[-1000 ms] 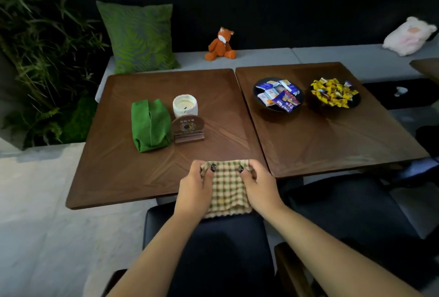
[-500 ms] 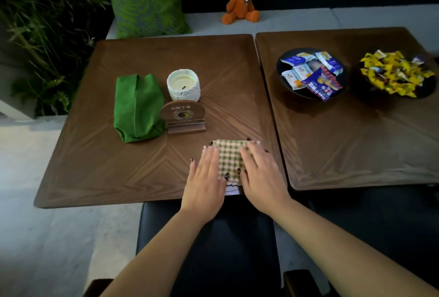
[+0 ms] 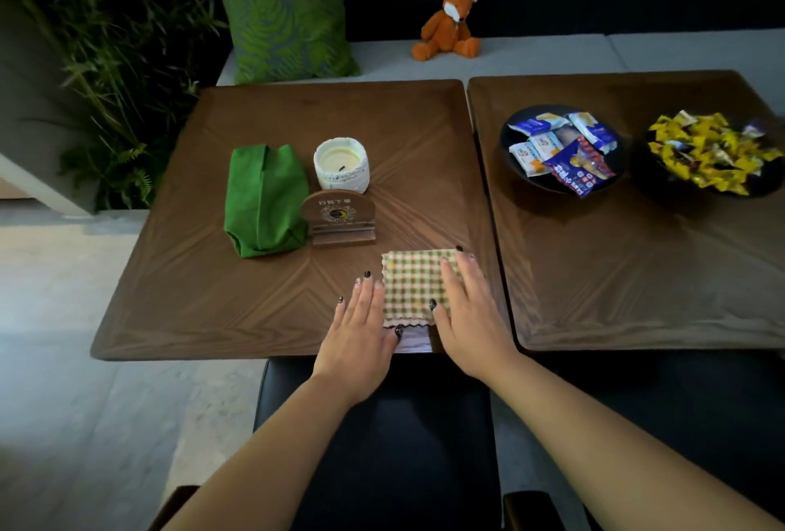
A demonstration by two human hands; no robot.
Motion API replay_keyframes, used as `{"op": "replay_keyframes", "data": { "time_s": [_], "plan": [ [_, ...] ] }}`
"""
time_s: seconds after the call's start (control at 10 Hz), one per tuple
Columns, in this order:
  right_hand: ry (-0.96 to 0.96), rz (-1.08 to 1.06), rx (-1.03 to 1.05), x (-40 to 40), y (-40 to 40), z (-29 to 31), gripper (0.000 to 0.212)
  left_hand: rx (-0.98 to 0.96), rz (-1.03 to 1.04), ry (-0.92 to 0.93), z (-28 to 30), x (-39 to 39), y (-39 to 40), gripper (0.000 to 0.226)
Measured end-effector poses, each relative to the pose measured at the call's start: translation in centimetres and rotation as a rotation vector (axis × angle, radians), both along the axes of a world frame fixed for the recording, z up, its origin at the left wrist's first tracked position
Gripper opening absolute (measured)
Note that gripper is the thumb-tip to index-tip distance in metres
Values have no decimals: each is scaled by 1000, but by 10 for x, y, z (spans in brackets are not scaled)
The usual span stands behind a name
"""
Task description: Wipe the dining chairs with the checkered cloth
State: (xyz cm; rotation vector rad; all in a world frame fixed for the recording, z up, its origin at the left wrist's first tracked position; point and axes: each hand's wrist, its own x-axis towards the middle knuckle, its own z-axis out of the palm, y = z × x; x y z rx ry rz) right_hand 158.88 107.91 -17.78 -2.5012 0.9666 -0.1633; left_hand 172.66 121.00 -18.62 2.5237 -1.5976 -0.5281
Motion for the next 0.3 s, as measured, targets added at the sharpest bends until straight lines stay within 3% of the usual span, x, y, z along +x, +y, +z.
{"op": "replay_keyframes", "data": {
  "time_s": [0.3],
  "plan": [
    [-150,-20,20,-33,49,72,58,-143,27,-39,99,8,42,69]
  ]
}}
